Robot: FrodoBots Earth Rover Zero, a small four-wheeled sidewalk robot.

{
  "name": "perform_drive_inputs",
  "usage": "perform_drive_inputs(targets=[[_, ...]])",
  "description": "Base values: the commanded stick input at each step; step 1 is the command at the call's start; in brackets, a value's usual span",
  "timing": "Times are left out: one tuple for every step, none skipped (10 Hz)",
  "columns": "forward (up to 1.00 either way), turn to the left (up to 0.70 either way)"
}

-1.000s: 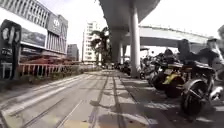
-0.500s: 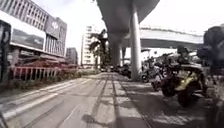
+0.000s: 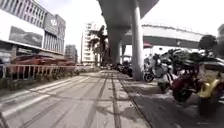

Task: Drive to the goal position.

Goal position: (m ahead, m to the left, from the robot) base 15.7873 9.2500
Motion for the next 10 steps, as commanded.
perform_drive_inputs(targets=[[0.70,0.00],[0.70,0.00],[0.70,0.00],[0.70,0.00],[0.70,0.00],[0.70,0.00],[0.70,0.00],[0.70,0.00],[0.70,0.00],[0.70,0.00]])
